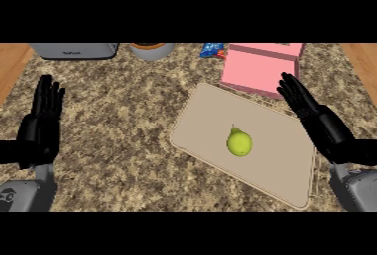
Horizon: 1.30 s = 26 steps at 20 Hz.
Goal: Pick the pear from the tray and place it in the cardboard box
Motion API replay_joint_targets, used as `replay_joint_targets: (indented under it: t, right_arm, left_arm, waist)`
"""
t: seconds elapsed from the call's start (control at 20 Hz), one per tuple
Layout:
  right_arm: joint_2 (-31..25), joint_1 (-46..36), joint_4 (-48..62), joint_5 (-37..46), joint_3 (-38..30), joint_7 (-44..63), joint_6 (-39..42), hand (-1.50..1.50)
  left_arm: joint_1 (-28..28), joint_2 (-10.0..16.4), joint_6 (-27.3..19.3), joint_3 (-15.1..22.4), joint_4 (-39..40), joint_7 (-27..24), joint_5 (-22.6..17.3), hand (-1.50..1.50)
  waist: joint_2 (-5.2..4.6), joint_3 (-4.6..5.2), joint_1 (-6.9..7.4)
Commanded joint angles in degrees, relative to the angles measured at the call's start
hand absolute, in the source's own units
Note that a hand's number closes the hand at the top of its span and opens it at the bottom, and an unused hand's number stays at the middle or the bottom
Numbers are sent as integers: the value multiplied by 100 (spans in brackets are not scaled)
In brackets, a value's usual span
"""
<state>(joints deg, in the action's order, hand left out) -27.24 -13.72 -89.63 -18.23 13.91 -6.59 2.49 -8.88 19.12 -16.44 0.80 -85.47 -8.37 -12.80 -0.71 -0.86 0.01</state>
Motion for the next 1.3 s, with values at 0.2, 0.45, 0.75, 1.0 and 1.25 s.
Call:
replay_joint_targets:
  t: [0.2, 0.45, 0.75, 1.0, 1.25]
  right_arm:
    - [-651, -1734, 888, -546, -1119, 1641, -125, -150]
    - [-1365, -1960, 2215, 490, -588, 1619, 635, -150]
    - [-1577, -2137, 2479, 1370, -96, 213, 1561, -150]
    - [-1354, -2768, 2586, 1970, 495, 472, 2065, -150]
    - [-1235, -3455, 2608, 2521, 1345, 1137, 3015, -150]
  left_arm:
    - [-538, 701, 1015, 992, -97, 133, 802, 0]
    - [-600, 641, 1457, 1348, -137, 315, 817, 0]
    - [-283, 778, 1669, 1180, -340, 197, 777, 0]
    - [-588, 632, 1796, 1090, 237, 15, 849, 0]
    - [-768, 540, 1809, 1163, 268, 160, 894, 0]
  waist:
    - [33, 89, 91]
    - [11, 82, 158]
    - [53, 82, 166]
    - [44, 90, 97]
    - [32, 99, 174]
